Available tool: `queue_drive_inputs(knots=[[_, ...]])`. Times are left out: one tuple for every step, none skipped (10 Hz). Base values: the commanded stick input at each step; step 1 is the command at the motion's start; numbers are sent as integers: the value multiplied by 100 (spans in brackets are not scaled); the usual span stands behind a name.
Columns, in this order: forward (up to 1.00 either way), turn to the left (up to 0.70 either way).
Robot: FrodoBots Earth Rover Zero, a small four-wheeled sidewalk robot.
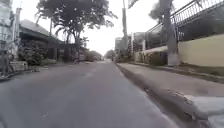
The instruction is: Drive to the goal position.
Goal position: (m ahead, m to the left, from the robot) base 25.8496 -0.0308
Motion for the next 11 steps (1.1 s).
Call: queue_drive_inputs(knots=[[100, 6], [100, 6], [100, 6], [100, 6], [100, 6], [100, 6], [100, 6], [100, 6], [100, 6], [100, 6], [100, 6]])
